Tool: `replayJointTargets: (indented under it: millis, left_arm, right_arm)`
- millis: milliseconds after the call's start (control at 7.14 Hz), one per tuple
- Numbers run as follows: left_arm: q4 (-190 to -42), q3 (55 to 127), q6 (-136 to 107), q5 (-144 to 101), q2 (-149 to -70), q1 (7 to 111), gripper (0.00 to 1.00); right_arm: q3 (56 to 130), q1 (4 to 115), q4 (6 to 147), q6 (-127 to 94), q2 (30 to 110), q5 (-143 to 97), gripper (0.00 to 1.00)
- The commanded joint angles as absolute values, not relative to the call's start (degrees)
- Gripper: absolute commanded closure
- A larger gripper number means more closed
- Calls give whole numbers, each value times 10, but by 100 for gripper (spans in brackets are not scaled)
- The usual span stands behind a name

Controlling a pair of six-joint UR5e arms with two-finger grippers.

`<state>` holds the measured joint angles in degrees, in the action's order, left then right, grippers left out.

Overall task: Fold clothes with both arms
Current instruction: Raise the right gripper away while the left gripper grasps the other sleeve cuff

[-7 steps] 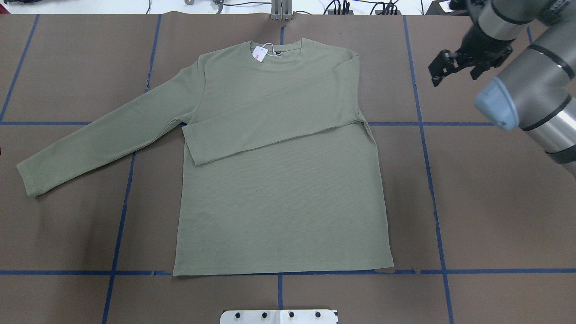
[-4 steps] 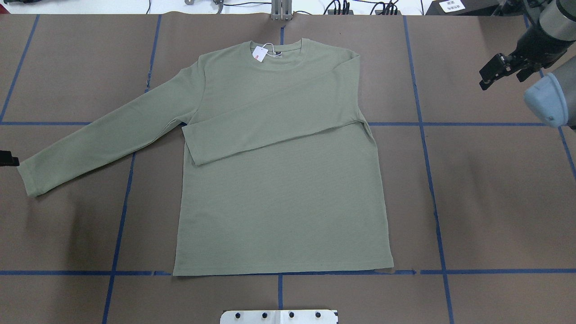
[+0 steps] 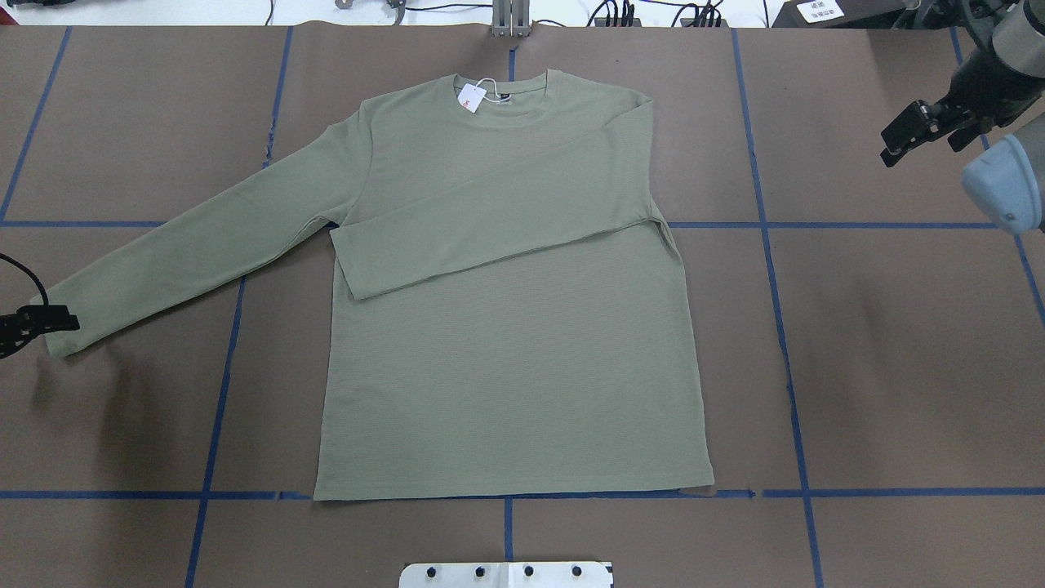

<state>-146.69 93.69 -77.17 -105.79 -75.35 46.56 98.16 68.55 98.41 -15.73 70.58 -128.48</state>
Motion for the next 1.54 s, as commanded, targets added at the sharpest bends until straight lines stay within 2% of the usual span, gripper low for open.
replayJointTargets:
  millis: [0,701,841,1261,1401]
  left_arm:
    - [-1466,928,-772,-1052,-756,464,2]
    - [-1464,913,-768,-1033,-759,450,10]
    - [-1464,914,-769,-1033,-759,450,19]
    - [-1463,917,-769,-1033,-759,450,64]
    - [-1464,918,-769,-1033,-759,450,76]
  right_arm:
    - [983,686,984,-157,706,-1285,0]
    - [983,686,984,-157,707,-1285,0]
    - [983,686,984,-157,706,-1285,0]
    - [992,686,989,-158,706,-1288,0]
    - [992,686,989,-158,706,-1288,0]
